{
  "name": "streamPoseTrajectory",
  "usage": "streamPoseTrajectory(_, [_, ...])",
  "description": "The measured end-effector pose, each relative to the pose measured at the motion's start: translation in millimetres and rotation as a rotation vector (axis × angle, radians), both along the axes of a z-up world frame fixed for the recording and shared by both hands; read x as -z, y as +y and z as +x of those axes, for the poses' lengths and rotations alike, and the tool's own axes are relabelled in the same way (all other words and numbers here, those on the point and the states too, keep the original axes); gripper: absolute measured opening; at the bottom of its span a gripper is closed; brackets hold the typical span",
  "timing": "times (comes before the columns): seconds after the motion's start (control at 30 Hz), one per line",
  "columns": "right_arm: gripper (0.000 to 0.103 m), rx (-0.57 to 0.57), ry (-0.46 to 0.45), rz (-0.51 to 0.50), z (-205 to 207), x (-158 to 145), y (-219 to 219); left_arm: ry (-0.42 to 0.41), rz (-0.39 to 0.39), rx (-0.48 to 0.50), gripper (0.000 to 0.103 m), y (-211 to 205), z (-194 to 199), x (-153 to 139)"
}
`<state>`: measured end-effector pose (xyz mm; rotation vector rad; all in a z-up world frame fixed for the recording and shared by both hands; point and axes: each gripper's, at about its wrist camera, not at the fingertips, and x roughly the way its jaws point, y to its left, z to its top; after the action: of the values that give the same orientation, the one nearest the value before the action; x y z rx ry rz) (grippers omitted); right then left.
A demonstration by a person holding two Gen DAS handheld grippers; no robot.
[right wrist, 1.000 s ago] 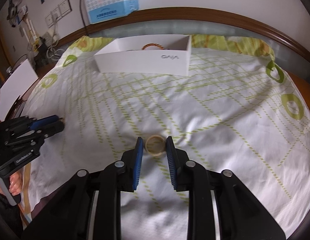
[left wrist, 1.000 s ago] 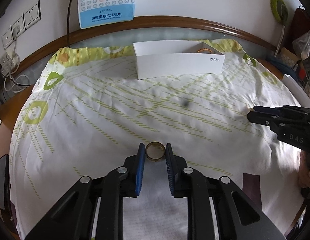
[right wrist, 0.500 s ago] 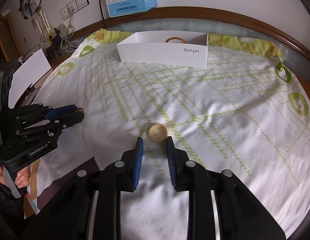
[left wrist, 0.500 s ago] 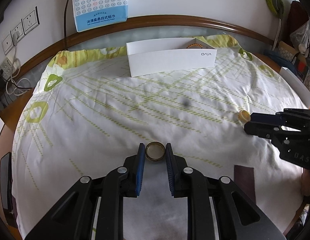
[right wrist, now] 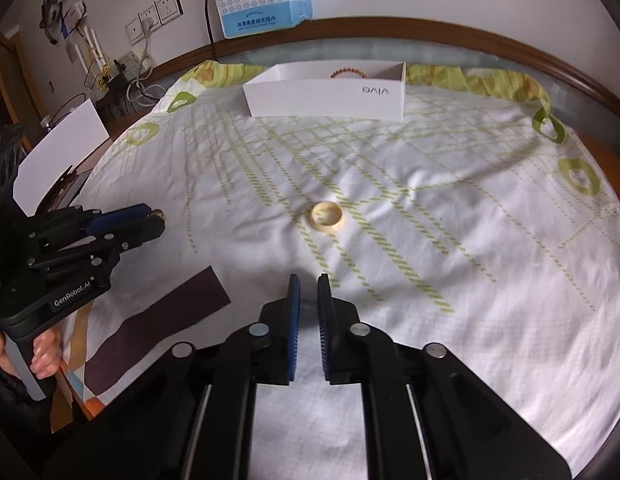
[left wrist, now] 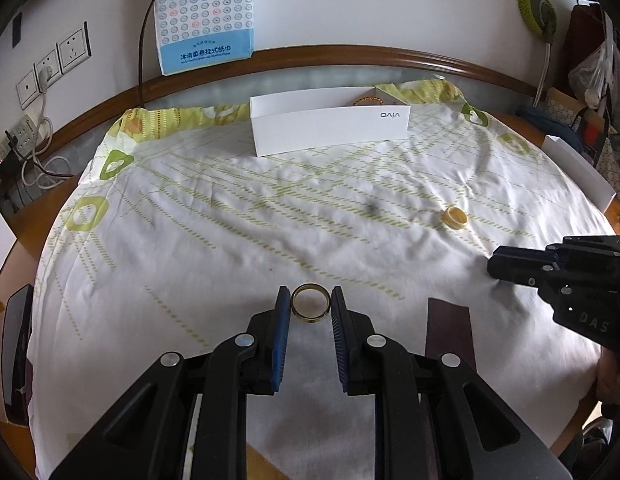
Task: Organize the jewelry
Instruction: 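Lift the cream ring and gold ring with both tools toward the box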
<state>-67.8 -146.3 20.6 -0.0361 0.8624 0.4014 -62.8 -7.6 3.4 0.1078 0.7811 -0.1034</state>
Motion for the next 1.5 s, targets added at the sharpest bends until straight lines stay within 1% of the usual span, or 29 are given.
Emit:
streamPoseTrajectory(0.03, [0.022,0.007,-0.001,0.003,1.4,-1.9,-0.5,0.000,-0.001,-0.004,0.020,0.8,0.3,0.2])
streamPoseTrajectory(0.07, [0.036,0.016,-0.008,0.006,3.2,-4.2,-1.3,0.003,-0.006,-0.011,0.020,2.4,1.4,0.7])
streamPoseTrajectory(0.1, [0.038,0.023,-0.015,0.002,6.1,-6.7,-1.3,0.005,-0.009,-0.015,0.020,3.0,2.1,1.2])
streamPoseTrajectory(0.27, [0.038,0.028,-0.009,-0.034,29.9,-10.8,7.6,0.006,-0.011,-0.025,0.020,4.0,4.7,1.9])
streamPoseTrajectory(0.37, [0.038,0.018,0.005,-0.060,43.2,-5.9,18.0,0.009,-0.013,-0.026,0.020,4.0,4.7,2.2])
streamPoseTrajectory(0.43, [0.034,0.022,0.009,-0.088,47.4,0.0,22.5,0.011,-0.015,-0.026,0.020,4.9,5.1,2.4])
streamPoseTrajectory(0.5, [0.021,0.031,-0.007,-0.098,47.4,2.0,22.1,0.012,-0.013,-0.026,0.020,5.0,5.5,3.1])
streamPoseTrajectory(0.73, [0.021,0.039,-0.020,-0.019,30.9,-3.1,10.7,-0.007,-0.004,-0.034,0.020,3.9,2.9,1.3])
streamPoseTrajectory(0.9, [0.021,0.032,-0.033,0.015,14.5,-7.6,7.5,-0.016,0.007,-0.038,0.020,1.7,0.6,0.5])
streamPoseTrajectory(1.03, [0.021,0.028,-0.057,0.045,2.5,-18.3,4.3,-0.026,-0.005,-0.040,0.020,2.3,-3.1,-2.7])
streamPoseTrajectory(1.17, [0.021,0.019,-0.081,0.060,-7.0,-27.4,4.6,-0.044,-0.004,-0.041,0.020,1.2,-8.2,-8.8])
streamPoseTrajectory(1.5, [0.021,0.007,-0.136,0.094,-19.4,-48.1,3.6,-0.120,0.000,-0.063,0.020,7.4,-19.4,-36.3])
